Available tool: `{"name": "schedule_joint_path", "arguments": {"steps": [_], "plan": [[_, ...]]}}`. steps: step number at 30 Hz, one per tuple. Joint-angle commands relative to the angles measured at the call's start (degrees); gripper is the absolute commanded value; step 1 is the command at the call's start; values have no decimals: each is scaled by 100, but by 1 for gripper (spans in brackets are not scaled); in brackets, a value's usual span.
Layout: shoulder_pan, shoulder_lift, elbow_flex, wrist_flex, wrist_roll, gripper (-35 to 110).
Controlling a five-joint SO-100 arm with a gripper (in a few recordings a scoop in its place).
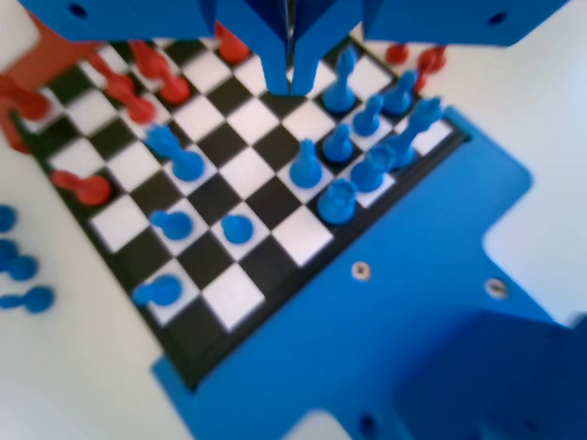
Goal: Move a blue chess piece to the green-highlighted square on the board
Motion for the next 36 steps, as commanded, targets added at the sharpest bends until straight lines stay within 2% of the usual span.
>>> {"name": "schedule_joint_path", "arguments": {"steps": [1,36], "plan": [[18,35,114,-211,-114,6],[246,-1169,633,-1503,-932,7]]}}
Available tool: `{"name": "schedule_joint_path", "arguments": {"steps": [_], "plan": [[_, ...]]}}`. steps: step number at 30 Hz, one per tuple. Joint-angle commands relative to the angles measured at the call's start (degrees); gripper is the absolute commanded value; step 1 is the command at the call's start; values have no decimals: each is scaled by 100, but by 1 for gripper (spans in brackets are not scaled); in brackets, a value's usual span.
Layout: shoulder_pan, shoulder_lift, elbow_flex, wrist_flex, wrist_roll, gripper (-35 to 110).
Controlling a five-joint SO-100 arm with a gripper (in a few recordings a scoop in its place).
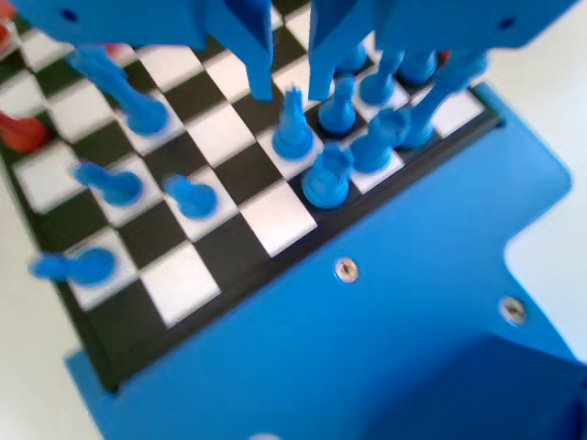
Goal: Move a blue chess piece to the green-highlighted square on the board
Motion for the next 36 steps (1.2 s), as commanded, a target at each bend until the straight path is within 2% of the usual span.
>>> {"name": "schedule_joint_path", "arguments": {"steps": [1,28,36], "plan": [[88,9,62,-176,-132,8],[237,-765,9,-914,-316,8],[246,-782,-35,-1002,-387,1]]}}
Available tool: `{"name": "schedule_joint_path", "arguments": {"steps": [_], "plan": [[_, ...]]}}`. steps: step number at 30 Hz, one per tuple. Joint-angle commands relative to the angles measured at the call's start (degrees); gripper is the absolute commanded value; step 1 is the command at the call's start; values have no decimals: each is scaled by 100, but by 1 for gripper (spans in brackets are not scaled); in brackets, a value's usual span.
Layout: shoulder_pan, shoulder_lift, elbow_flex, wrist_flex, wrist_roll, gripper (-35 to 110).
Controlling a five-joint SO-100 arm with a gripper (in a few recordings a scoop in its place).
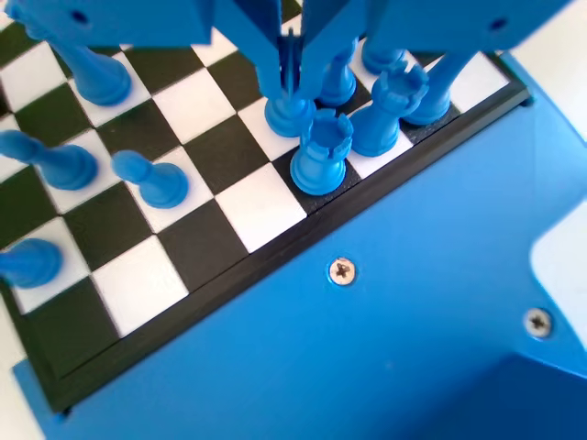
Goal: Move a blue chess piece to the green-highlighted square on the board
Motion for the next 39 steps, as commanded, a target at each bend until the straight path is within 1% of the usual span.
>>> {"name": "schedule_joint_path", "arguments": {"steps": [1,7,15,23,29,34,39], "plan": [[35,114,-149,-35,-97,1],[-35,132,-316,35,62,1],[-334,378,-1327,1125,677,1],[-826,-237,-2531,1450,1020,1],[-1160,-668,-2760,1380,712,1],[-1257,-773,-2443,1107,-35,1],[-1204,-791,-2188,844,-422,1]]}}
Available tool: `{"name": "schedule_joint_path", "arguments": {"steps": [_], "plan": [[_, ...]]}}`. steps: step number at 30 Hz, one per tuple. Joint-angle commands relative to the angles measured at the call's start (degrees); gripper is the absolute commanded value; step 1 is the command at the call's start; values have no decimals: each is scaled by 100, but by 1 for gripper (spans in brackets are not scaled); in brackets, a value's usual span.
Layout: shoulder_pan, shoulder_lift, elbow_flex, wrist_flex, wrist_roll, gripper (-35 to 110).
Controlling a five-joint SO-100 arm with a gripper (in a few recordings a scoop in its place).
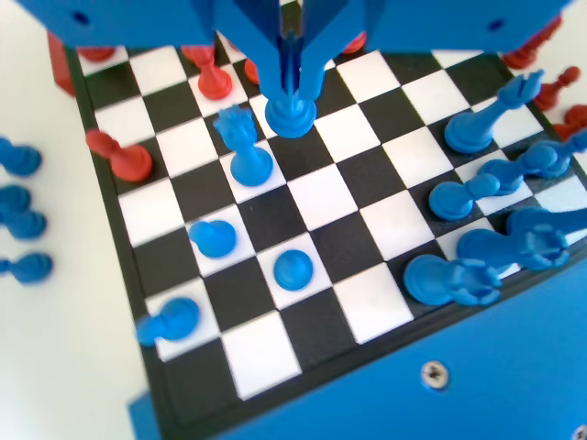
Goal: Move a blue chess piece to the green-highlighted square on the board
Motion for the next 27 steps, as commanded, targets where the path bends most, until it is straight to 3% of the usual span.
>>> {"name": "schedule_joint_path", "arguments": {"steps": [1,27], "plan": [[-79,18,26,-176,-334,1],[105,-492,272,-782,-870,1]]}}
